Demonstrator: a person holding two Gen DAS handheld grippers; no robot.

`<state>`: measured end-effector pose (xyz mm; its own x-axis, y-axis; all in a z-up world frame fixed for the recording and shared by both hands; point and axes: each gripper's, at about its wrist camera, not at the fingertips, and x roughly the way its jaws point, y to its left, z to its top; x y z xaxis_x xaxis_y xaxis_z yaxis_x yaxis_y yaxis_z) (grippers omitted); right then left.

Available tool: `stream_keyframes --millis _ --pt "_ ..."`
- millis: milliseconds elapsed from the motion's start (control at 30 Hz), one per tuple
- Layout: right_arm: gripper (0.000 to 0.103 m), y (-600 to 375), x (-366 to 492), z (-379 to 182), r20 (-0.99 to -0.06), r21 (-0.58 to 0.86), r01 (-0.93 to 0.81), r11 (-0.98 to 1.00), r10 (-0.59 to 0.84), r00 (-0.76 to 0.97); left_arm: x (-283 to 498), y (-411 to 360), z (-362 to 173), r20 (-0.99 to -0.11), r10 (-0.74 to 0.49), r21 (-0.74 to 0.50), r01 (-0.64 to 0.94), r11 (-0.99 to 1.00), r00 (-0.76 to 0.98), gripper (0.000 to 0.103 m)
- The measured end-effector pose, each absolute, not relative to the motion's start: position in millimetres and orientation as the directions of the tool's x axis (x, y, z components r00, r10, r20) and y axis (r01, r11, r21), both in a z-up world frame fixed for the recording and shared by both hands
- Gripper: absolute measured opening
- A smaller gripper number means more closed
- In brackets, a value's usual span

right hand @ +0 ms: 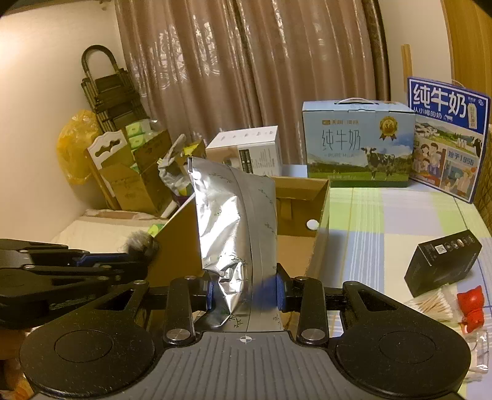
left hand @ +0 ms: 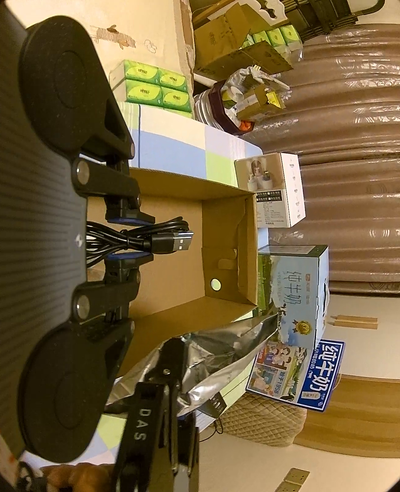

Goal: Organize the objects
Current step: 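Carry the USB cable and foil bag with both tools over the cardboard box, then open the left tool to drop the cable while the right tool releases the foil bag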

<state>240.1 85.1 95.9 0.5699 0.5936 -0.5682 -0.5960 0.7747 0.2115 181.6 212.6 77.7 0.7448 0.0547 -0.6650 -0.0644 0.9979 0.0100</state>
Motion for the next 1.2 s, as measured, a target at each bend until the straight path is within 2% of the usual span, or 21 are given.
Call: stream_keyframes --millis 67,100,133,767,800,833,900,1200 --pt "0.032 86 241 95 -0.57 0.217 -0.594 0.774 0.595 0.567 187 213 73 -0.665 0.066 0.011 -0.079 0.997 0.744 0.021" --pt "0.032 86 241 94 -0.571 0.219 -0.593 0.774 0.595 0.566 189 215 72 -0.664 0.07 0.01 -0.086 0.996 0.744 0.028" --pt "0.032 87 241 94 -0.571 0.22 -0.594 0.774 0.596 0.565 190 216 71 -0.662 0.069 0.004 -0.089 0.996 0.746 0.03" --pt "0.034 92 240 90 -0.552 0.246 -0.587 0.771 0.609 0.569 173 234 60 -0.678 0.071 -0.028 -0.122 0.992 0.732 0.03" --pt "0.042 91 241 90 -0.537 0.262 -0.592 0.762 0.625 0.567 173 234 60 -0.677 0.07 -0.029 -0.122 0.992 0.733 0.03" --pt "0.056 90 241 90 -0.522 0.273 -0.595 0.756 0.636 0.568 173 234 61 -0.676 0.07 -0.029 -0.122 0.992 0.734 0.03" --pt "0.07 85 240 92 -0.495 0.286 -0.596 0.751 0.648 0.579 172 234 62 -0.675 0.074 -0.026 -0.123 0.992 0.734 0.03" --pt "0.071 79 243 92 -0.513 0.282 -0.579 0.765 0.63 0.583 171 230 59 -0.681 0.072 -0.028 -0.124 0.992 0.729 0.031"
